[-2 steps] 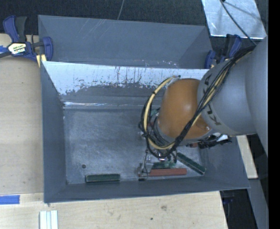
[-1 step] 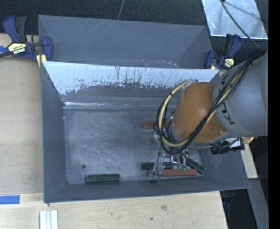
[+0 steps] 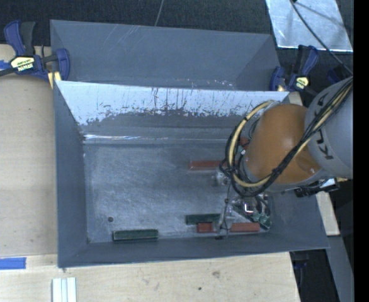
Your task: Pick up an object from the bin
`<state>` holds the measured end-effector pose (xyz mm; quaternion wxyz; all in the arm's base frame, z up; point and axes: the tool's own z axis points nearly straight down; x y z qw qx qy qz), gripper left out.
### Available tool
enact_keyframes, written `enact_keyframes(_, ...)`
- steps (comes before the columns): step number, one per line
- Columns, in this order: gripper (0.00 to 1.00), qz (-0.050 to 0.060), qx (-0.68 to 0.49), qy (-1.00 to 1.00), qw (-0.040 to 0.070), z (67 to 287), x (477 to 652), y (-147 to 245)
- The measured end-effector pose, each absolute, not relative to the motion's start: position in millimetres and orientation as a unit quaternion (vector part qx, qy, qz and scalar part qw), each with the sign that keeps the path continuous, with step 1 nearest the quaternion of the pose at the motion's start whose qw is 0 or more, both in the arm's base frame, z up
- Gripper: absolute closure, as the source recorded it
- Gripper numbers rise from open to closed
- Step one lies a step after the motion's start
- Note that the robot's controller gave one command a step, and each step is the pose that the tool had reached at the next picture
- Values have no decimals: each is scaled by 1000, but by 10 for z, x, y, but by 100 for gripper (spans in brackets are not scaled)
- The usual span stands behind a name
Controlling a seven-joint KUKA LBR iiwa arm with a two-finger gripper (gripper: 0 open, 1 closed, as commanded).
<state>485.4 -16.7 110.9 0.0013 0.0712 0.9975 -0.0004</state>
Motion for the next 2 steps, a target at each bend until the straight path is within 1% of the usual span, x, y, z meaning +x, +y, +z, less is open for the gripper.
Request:
enact_keyframes(1, 100, 1, 203, 979, 1, 717, 4876, -200)
enact_keyframes(2, 100, 1, 203, 979, 1, 717, 4876, -200)
